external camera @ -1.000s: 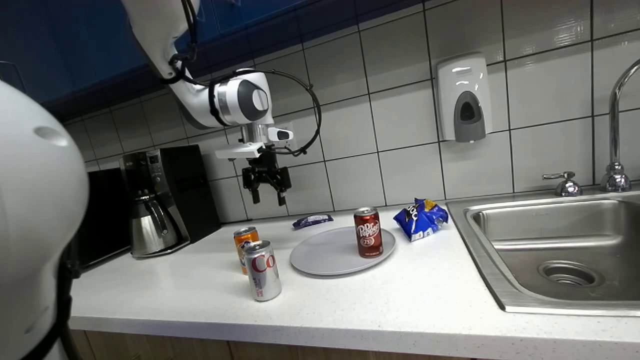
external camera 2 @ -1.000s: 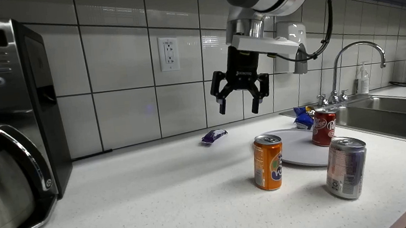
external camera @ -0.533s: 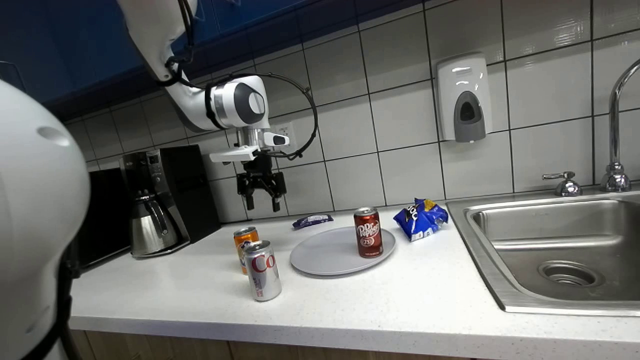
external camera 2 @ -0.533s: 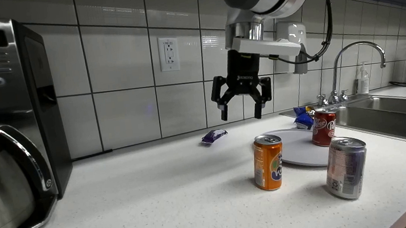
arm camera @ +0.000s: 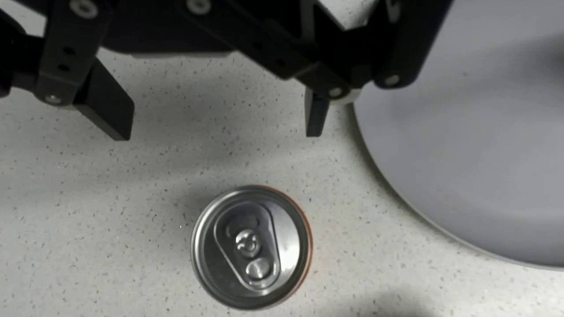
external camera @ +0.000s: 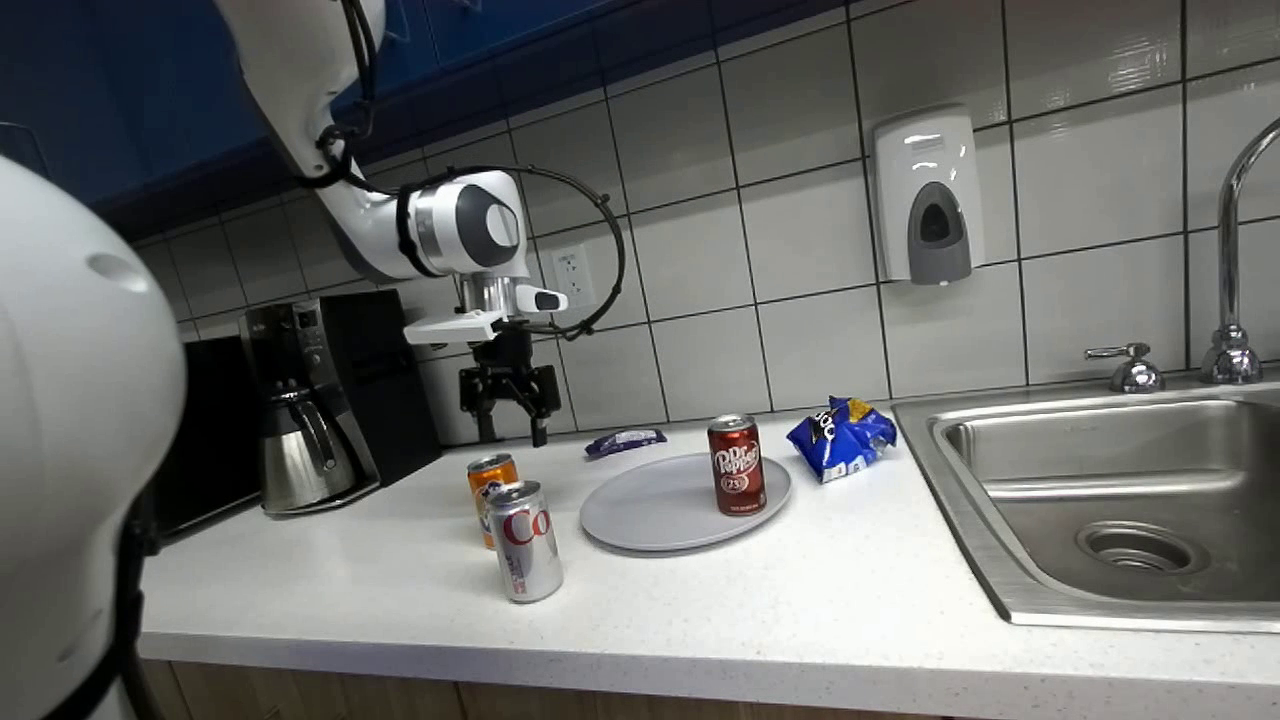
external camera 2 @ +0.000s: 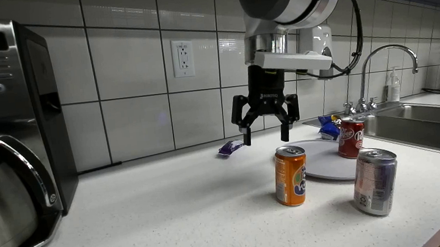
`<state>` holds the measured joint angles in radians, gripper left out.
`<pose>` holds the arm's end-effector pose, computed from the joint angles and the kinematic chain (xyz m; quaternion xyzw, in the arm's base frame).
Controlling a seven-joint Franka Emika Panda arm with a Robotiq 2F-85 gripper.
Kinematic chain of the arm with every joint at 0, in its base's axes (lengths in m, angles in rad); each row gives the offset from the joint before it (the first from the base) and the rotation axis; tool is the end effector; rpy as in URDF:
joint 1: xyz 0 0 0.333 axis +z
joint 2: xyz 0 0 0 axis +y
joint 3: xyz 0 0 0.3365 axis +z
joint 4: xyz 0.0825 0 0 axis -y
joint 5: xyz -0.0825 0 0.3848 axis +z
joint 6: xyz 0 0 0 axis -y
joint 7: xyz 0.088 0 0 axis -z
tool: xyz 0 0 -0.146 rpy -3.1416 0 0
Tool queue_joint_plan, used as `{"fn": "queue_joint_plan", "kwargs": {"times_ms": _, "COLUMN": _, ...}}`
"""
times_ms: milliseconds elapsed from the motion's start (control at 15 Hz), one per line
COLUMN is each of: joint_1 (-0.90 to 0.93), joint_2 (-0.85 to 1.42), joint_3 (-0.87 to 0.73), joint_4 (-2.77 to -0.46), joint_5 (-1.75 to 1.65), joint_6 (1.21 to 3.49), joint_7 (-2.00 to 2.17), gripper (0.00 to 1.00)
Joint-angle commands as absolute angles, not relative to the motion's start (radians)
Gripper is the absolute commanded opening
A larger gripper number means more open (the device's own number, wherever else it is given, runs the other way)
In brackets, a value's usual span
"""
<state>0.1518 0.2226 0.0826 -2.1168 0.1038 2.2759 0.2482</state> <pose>0.5508 0.1370 0.2843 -0.9975 0.0425 0.0421 0.0386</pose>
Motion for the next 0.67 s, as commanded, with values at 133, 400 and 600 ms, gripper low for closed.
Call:
{"fn": "queue_joint_plan", "kwargs": {"times_ms": 133, "joint_1": 0.154, "joint_2": 0.172, "joint_3": 0.091, "joint_4": -2.206, "joint_5": 0.112, "joint_6": 2.323, "joint_7": 0.267, "gripper": 1.0}}
{"fn": "queue_joint_plan", "kwargs": {"times_ms": 400, "joint_1": 0.151, "joint_2": 0.15, "joint_3": 0.092, "joint_4": -2.254, "joint_5": 0.118, "joint_6": 2.356, "joint_7": 0.263, "gripper": 1.0}}
{"fn": "queue_joint_plan", "kwargs": {"times_ms": 600, "joint_1": 0.153, "joint_2": 0.134, "joint_3": 0.092, "joint_4": -2.289, "joint_5": 0.116, "joint_6": 2.386, "joint_7": 0.267, "gripper": 1.0}}
